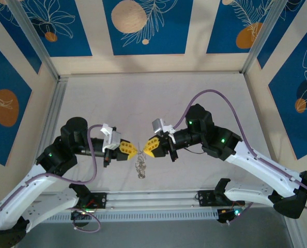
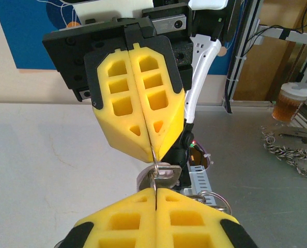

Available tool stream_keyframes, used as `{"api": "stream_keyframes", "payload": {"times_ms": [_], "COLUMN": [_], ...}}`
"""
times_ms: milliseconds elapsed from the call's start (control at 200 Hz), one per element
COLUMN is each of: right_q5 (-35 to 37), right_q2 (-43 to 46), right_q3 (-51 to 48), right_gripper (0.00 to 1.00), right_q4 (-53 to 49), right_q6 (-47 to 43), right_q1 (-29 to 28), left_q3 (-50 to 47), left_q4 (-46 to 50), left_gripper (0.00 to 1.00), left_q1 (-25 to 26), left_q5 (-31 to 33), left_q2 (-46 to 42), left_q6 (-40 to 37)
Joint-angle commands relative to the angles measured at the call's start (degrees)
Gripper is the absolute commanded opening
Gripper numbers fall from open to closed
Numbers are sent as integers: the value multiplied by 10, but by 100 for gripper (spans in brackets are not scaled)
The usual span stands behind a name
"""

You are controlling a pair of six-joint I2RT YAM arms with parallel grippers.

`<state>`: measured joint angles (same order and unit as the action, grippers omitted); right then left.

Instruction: Put the keys on the keyring

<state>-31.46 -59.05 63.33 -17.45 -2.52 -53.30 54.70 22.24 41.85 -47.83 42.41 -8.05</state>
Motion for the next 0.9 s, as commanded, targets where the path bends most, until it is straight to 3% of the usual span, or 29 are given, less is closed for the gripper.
{"api": "stream_keyframes", "payload": {"times_ms": [0,895], "right_q5": [4,-7], "right_q2": [11,3], "right_q3": [11,13], "right_gripper": [0,0], "right_q4": [1,15], "right_q6": [6,12], "right_q1": [-1,0], "left_q3": [5,5], "left_q4": [-20,-22], "left_gripper": [0,0], "left_q1": [-4,-4], "left_q5": [-19,-17], "left_q2": [-11,-12], "left_q6": [-5,-3]}}
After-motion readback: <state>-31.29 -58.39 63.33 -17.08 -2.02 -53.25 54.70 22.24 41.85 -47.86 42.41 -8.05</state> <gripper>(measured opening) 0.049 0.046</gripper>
